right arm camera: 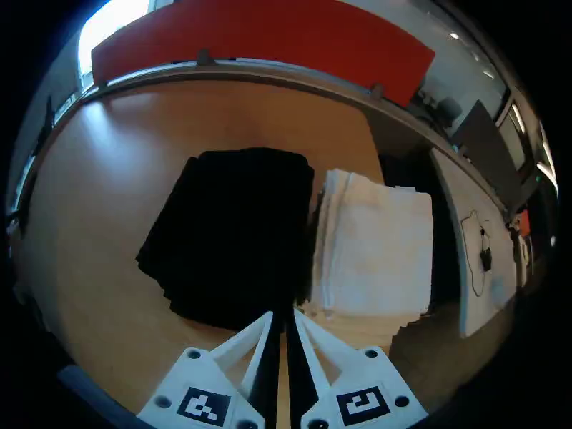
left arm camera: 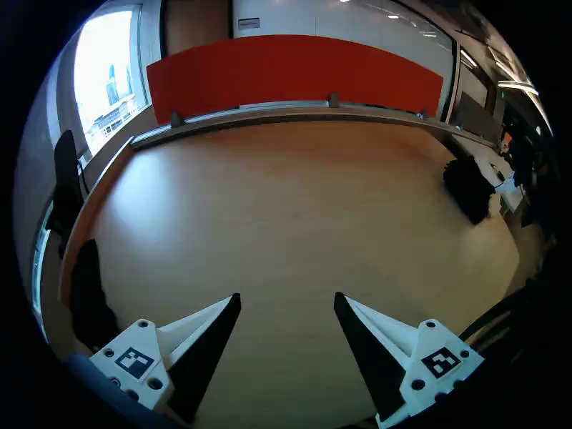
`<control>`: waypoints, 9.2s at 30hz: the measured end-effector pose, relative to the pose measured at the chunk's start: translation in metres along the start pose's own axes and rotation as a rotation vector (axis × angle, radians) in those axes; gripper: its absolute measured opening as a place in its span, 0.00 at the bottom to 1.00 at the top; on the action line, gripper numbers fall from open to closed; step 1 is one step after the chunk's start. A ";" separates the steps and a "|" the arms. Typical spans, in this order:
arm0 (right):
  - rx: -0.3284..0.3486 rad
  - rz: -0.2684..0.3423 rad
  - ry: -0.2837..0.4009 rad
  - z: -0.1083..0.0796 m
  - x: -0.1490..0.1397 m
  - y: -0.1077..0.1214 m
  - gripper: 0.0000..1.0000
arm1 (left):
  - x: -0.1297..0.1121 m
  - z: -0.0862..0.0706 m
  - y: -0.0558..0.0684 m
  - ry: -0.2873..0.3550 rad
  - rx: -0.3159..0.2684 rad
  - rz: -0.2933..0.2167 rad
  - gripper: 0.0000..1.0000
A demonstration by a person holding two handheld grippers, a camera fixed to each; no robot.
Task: Fold towel
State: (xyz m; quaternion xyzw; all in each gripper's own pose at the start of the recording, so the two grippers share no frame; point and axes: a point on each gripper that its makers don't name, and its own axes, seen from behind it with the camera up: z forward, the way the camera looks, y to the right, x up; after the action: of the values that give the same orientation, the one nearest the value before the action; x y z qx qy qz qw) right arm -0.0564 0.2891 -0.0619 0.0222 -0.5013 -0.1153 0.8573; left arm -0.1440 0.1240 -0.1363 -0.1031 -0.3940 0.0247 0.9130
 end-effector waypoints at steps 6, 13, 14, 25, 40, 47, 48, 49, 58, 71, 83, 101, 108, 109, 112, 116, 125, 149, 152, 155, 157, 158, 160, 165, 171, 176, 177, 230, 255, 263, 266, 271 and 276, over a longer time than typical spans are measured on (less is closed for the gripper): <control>-0.020 0.010 0.010 0.000 0.001 0.002 0.08 | 0.000 0.000 0.000 0.002 0.000 -0.006 0.97; -0.041 0.030 0.021 -0.005 -0.004 0.004 0.35 | 0.000 -0.001 -0.002 0.007 0.000 -0.012 0.97; -0.043 0.031 0.022 -0.006 -0.006 0.003 0.45 | 0.000 -0.001 -0.002 0.008 -0.001 -0.013 0.97; -0.071 0.028 0.042 -0.018 -0.015 0.000 1.00 | 0.001 -0.002 -0.002 0.018 -0.017 -0.021 0.97; -0.063 0.124 0.125 -0.034 -0.004 -0.023 1.00 | 0.010 -0.011 -0.008 0.055 -0.022 -0.020 0.97; -0.072 0.216 0.265 -0.051 0.019 -0.038 1.00 | 0.020 -0.015 -0.014 0.080 -0.018 -0.014 0.97; -0.075 0.228 0.289 -0.055 0.023 -0.040 1.00 | 0.022 -0.016 -0.015 0.083 -0.018 -0.014 0.97; -0.078 0.240 0.315 -0.059 0.027 -0.041 1.00 | 0.023 -0.016 -0.015 0.086 -0.018 -0.013 0.97; -0.155 0.321 0.547 -0.100 0.062 -0.047 1.00 | 0.037 -0.018 -0.019 0.110 -0.019 -0.006 0.97; -0.248 0.318 0.763 -0.144 0.091 -0.057 1.00 | 0.046 -0.021 -0.023 0.139 -0.014 -0.007 0.97; -0.286 0.348 0.857 -0.171 0.108 -0.052 1.00 | 0.060 -0.026 -0.031 0.195 0.007 -0.014 0.97; -0.276 0.301 0.927 -0.200 0.135 -0.079 1.00 | 0.148 -0.049 -0.059 0.481 0.087 -0.016 0.97; -0.263 0.280 0.925 -0.205 0.139 -0.090 1.00 | 0.183 -0.068 -0.081 0.602 0.138 -0.066 0.97; -0.262 0.278 0.925 -0.205 0.140 -0.091 1.00 | 0.186 -0.070 -0.085 0.612 0.148 -0.075 0.97; -0.256 0.274 0.927 -0.207 0.144 -0.095 1.00 | 0.193 -0.076 -0.095 0.641 0.174 -0.100 0.97; -0.232 0.269 0.935 -0.210 0.152 -0.107 1.00 | 0.198 -0.079 -0.105 0.662 0.188 -0.119 0.97; -0.166 0.253 0.975 -0.219 0.182 -0.147 1.00 | 0.208 -0.082 -0.119 0.688 0.199 -0.120 0.97; -0.002 0.213 1.035 -0.236 0.248 -0.253 1.00 | 0.227 -0.082 -0.135 0.751 0.178 -0.073 0.97; 0.003 0.206 1.027 -0.235 0.250 -0.257 1.00 | 0.228 -0.082 -0.133 0.759 0.170 -0.066 0.97; 0.014 0.194 1.016 -0.236 0.251 -0.262 1.00 | 0.231 -0.082 -0.129 0.773 0.162 -0.066 0.97; 0.020 0.186 1.010 -0.237 0.251 -0.266 1.00 | 0.232 -0.081 -0.127 0.782 0.157 -0.065 0.97; 0.023 0.182 1.006 -0.237 0.250 -0.268 1.00 | 0.233 -0.081 -0.125 0.787 0.155 -0.064 0.97; 0.027 0.170 0.999 -0.238 0.249 -0.273 1.00 | 0.233 -0.079 -0.122 0.793 0.151 -0.064 0.97; 0.029 0.137 0.991 -0.242 0.249 -0.286 1.00 | 0.228 -0.069 -0.119 0.796 0.154 -0.063 0.97; 0.027 0.126 1.005 -0.244 0.252 -0.293 1.00 | 0.213 -0.051 -0.125 0.777 0.192 -0.051 0.97; 0.036 0.142 1.015 -0.239 0.250 -0.302 1.00 | 0.199 -0.038 -0.125 0.793 0.197 -0.035 0.97; 0.038 0.145 1.014 -0.237 0.249 -0.304 1.00 | 0.196 -0.036 -0.125 0.794 0.197 -0.037 0.97; 0.021 0.189 1.009 -0.143 0.212 -0.321 1.00 | 0.088 0.069 -0.144 0.815 0.196 -0.085 0.97; -0.057 0.205 1.077 -0.166 0.218 -0.281 1.00 | 0.086 0.072 -0.143 0.816 0.196 -0.082 0.97; -0.087 0.202 1.086 -0.158 0.211 -0.262 1.00 | 0.086 0.072 -0.143 0.816 0.196 -0.082 0.97; -0.092 0.215 1.088 -0.148 0.204 -0.255 1.00 | 0.086 0.072 -0.143 0.816 0.197 -0.082 0.97; -0.073 0.247 1.091 -0.128 0.188 -0.250 1.00 | 0.086 0.072 -0.143 0.816 0.197 -0.082 0.97; -0.056 0.278 1.081 -0.102 0.174 -0.246 1.00 | 0.086 0.073 -0.142 0.816 0.197 -0.082 0.97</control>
State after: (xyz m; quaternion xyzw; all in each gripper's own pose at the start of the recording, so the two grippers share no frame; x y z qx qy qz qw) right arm 0.0701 0.0041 -0.0017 -0.0111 0.0146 0.0132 0.9997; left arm -0.1429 0.0082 0.0028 -0.0011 0.0004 -0.0171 0.9999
